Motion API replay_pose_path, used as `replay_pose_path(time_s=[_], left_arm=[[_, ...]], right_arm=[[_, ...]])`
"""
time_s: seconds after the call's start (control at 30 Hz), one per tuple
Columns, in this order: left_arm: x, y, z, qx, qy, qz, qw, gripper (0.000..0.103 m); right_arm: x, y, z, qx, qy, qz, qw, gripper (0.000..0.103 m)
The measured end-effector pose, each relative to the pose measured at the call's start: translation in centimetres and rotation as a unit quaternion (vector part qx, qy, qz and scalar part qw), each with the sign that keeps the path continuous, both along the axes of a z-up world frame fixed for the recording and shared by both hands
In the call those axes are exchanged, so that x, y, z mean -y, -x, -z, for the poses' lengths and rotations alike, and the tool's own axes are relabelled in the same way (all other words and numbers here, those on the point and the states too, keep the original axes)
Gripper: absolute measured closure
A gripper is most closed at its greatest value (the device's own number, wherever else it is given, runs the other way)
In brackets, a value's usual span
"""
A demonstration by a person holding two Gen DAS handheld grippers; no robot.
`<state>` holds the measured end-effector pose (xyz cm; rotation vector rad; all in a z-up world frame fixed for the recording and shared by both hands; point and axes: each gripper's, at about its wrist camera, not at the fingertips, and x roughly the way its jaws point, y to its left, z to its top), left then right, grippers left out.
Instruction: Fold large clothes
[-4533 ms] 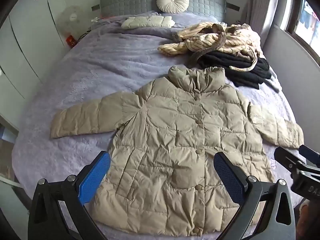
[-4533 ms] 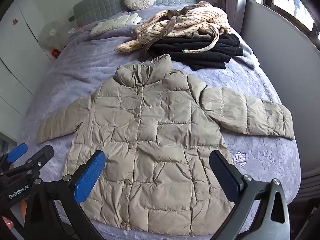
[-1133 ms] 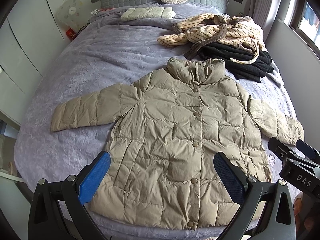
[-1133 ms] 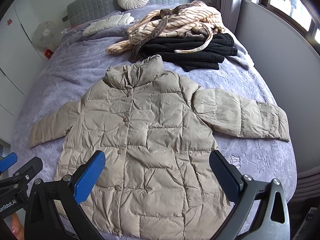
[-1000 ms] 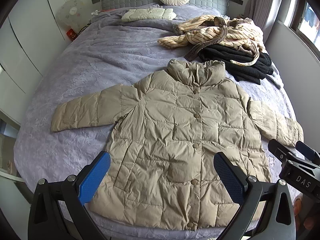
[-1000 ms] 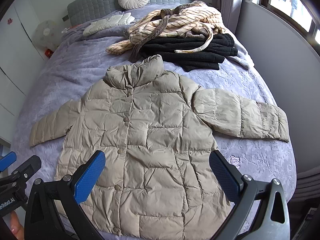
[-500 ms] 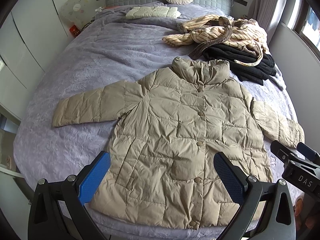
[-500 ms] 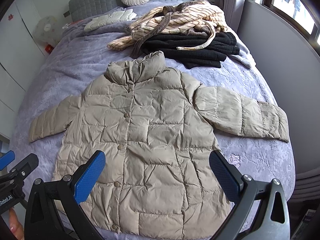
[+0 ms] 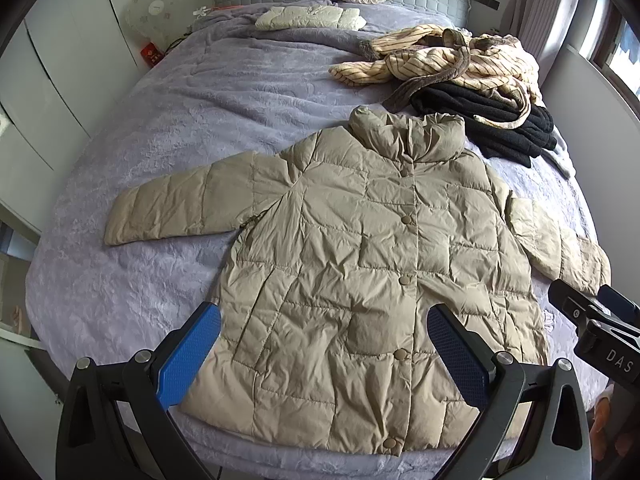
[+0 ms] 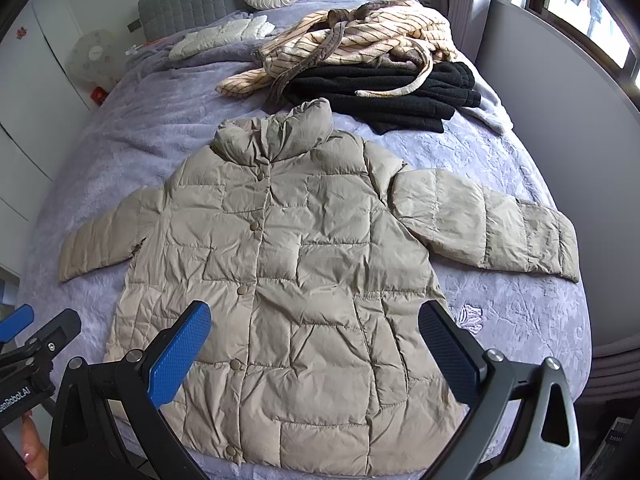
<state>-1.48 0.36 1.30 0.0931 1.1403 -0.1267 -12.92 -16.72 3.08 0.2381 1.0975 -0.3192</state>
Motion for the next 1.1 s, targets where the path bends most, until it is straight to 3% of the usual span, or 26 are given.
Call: replay_pose_path(time_s=[0.2,0.33,0.47,0.67,0.87,0.97,1.1], left_arm=[[-0.7,-0.2,0.8,-0.005,-0.001,-0.004,1.0000,0.000],[-2.2,-0.8,2.0,-0.017,0.001,-0.015,0.9997,0.000],[-5.3,-2.2,4.8,-0.051,0.006,-0.029,0.9982,0.000],[-12.9,-5.6,10.3,-0.098,0.036,-0.066,0.9924,0.000],[-23.3,-11.3,16.8,-0.099,0.116,-0.136,0.9788,0.000],[-27.1,-14.4,20.4,-0.094,0.142,-0.167,0.9712,0.000],[-31.8,-18.9,25.6,-0.096,0.199,-0.211,0.9522,0.000]], right_arm=[[-0.8,-0.2,0.5,-0.005,-0.001,-0.006,1.000,0.000],[-1.6,-0.8,1.0,-0.008,-0.030,-0.017,0.999,0.000],[-3.5,-2.1,2.0,-0.013,-0.071,-0.029,0.997,0.000],[-8.4,-5.2,4.8,-0.033,-0.099,-0.050,0.993,0.000],[-13.9,-8.2,8.8,-0.020,-0.139,-0.060,0.988,0.000],[-16.8,-9.8,11.6,-0.070,-0.154,-0.074,0.983,0.000],[-19.0,-10.7,14.4,-0.088,-0.189,-0.071,0.976,0.000]])
